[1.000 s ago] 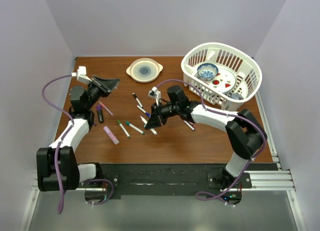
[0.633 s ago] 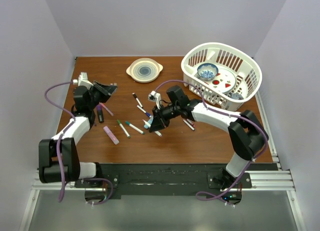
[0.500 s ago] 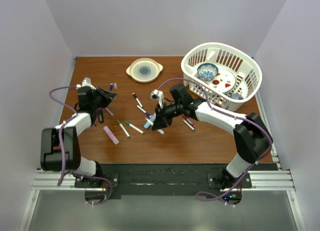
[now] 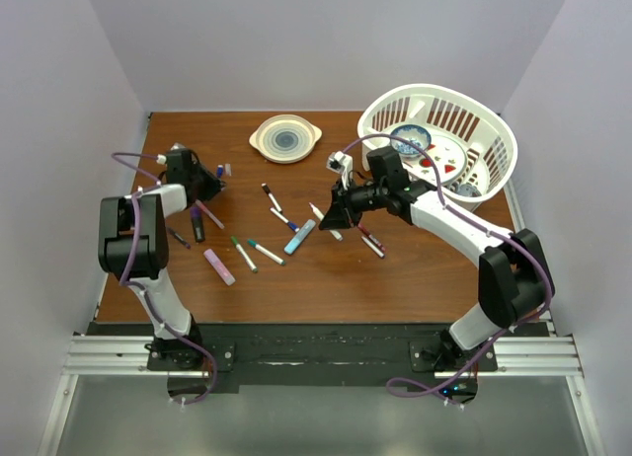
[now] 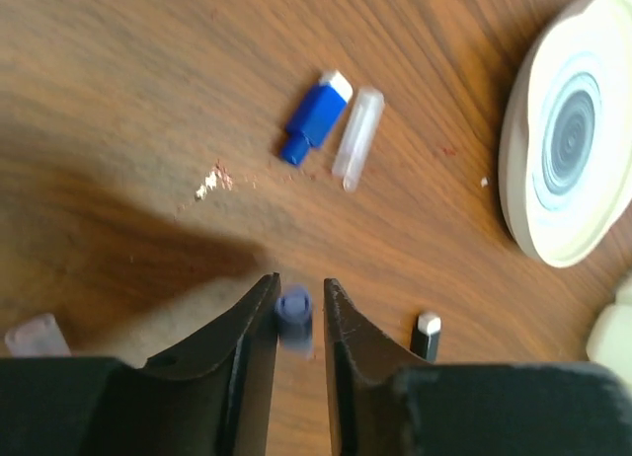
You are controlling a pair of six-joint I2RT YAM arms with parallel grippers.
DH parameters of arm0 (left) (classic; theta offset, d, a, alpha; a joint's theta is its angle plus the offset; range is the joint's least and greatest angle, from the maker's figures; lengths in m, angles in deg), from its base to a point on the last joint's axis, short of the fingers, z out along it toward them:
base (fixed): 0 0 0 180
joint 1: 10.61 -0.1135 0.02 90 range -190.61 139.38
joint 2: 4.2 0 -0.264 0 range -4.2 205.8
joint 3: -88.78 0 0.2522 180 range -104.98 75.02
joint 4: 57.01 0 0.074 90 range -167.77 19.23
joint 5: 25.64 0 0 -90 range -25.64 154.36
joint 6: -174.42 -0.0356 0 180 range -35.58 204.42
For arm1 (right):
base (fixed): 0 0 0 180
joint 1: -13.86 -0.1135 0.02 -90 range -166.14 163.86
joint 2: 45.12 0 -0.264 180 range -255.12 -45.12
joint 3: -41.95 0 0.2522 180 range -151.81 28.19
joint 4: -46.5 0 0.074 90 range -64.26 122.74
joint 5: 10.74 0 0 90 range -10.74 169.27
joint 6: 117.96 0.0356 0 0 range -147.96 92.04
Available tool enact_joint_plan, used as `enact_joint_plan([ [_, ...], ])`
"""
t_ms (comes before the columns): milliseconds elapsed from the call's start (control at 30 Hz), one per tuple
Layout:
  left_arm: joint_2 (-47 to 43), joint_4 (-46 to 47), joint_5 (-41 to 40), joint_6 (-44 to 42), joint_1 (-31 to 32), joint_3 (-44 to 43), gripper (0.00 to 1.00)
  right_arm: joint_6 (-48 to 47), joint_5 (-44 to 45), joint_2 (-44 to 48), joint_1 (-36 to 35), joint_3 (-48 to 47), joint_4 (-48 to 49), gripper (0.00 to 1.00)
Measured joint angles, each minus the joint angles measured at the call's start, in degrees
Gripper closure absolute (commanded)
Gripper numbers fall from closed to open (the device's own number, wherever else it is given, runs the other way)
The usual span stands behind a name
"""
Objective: Open the pen caps
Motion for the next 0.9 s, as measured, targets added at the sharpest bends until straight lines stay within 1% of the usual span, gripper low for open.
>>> enact_joint_plan([
  [133, 2.4, -2.4, -1.3, -0.3, 0.0, -3.5, 0.58, 0.0, -0.2, 0.9, 0.2, 0.0, 0.0, 1.0],
  [233, 3.2, -3.8, -2.0, -0.5, 0.0, -5.4, 0.56, 0.0, -0.2, 0.9, 0.2, 0.0, 0.0, 1.0],
  [367, 3.5, -4.3, -2.3, -0.7, -0.2, -7.0, 0.51, 0.0, -0.2, 0.9, 0.5, 0.0, 0.0, 1.0],
  [400, 3.5, -4.3, -2.3, -0.9, -0.3, -7.1, 0.48, -0.2, -0.2, 0.9, 0.6, 0.0, 0.0, 1.0],
  [467, 3.2, -4.5, -2.3, -1.6, -0.6, -7.3, 0.44, -0.9, 0.2, 0.9, 0.9, 0.0, -0.3, 1.0],
  [500, 2.8, -4.8, -2.2, -2.2, -0.7, -7.3, 0.4, -1.5, 0.6, 0.9, 0.9, 0.0, -0.8, 1.0],
  [567, 1.0, -5.1, -1.8, -3.6, -1.0, -7.0, 0.37, -3.0, 2.5, 0.9, 1.0, 0.0, -1.9, 1.0],
  [633, -2.1, -5.1, -1.4, -5.1, -1.2, -6.1, 0.34, -4.8, 4.7, 0.9, 1.1, -0.1, -3.4, 1.0],
  [700, -7.5, -5.3, -1.0, -6.9, -1.4, -4.5, 0.28, -7.0, 8.3, 0.9, 1.2, -0.4, -5.6, 1.0],
  [833, -21.1, -5.2, -0.5, -10.0, -1.4, -0.7, 0.21, -11.4, 16.5, 0.9, 1.8, -0.6, -9.5, 0.98],
  [900, -29.9, -4.8, 0.2, -11.5, -1.4, 2.9, 0.16, -13.4, 20.0, 0.9, 2.9, -0.6, -11.5, 0.95],
])
